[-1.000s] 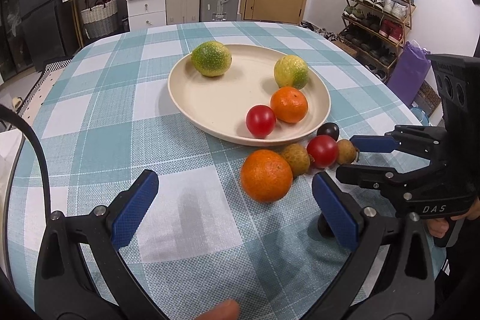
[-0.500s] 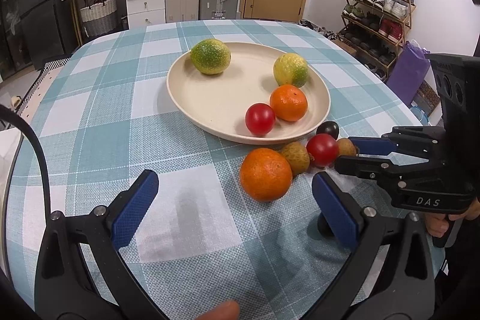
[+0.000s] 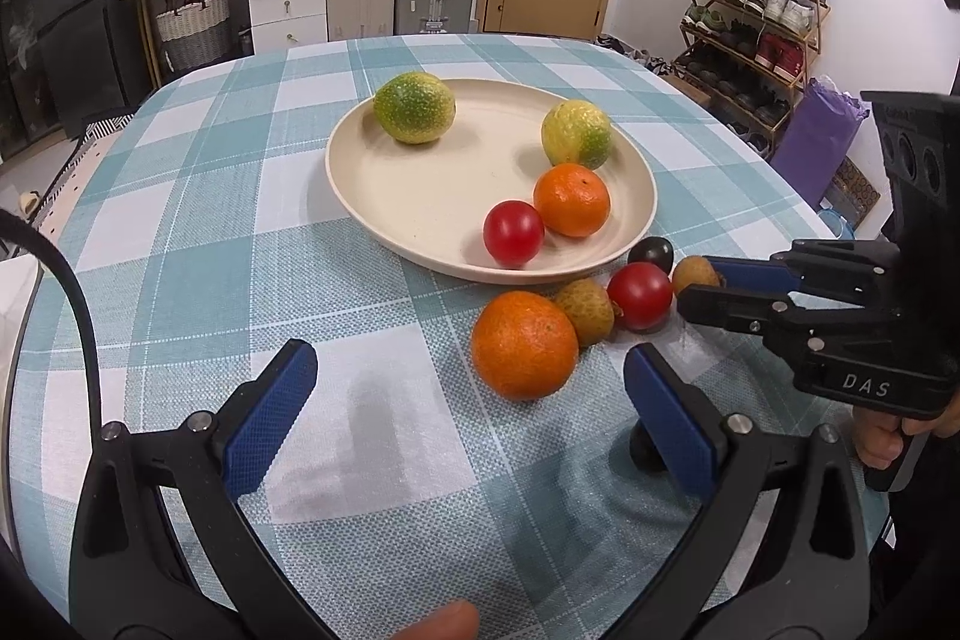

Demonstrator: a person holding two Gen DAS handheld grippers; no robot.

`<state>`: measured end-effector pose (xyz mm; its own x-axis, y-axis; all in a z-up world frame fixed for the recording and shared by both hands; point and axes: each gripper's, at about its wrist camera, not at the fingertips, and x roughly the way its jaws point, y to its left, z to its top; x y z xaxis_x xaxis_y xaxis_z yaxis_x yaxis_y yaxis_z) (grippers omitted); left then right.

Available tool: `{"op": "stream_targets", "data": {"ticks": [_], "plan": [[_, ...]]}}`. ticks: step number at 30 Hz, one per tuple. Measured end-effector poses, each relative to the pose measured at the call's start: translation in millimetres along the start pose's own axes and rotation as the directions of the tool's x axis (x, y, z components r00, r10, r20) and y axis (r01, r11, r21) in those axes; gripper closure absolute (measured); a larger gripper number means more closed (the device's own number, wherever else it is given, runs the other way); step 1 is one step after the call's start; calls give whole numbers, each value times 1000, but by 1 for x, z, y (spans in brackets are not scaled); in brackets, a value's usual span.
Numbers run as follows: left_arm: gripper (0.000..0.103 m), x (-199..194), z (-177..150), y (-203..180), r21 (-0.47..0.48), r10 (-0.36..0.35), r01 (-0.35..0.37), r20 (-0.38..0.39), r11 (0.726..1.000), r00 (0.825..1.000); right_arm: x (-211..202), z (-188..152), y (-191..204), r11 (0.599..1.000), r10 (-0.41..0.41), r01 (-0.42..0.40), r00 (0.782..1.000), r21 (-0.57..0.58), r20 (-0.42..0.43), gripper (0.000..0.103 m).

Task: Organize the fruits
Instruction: 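Grasp the large orange with the left tool while the right tool grasps a brown kiwi, then carry the orange and kiwi onto the plate and open both tools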

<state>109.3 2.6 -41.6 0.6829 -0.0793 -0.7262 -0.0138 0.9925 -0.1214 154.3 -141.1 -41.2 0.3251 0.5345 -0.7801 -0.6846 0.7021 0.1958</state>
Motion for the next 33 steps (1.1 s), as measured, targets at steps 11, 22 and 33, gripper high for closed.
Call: {"op": "stream_targets", "data": {"ticks": [11,22,33], "plan": [[17,17,3,-1,-16,-1,0,-66,1000,998,-6,3,-7,1000,-3,3,1000,12,21,78],[53,19,2,-10,14,-73,74,-79,997,994,-9,5,-11,1000,-8,7,1000,21,29,78],[67,14,0,-12,29,-94,96,-62,995,994,-12,5,-10,1000,-8,7,999,17,39,78]]}}
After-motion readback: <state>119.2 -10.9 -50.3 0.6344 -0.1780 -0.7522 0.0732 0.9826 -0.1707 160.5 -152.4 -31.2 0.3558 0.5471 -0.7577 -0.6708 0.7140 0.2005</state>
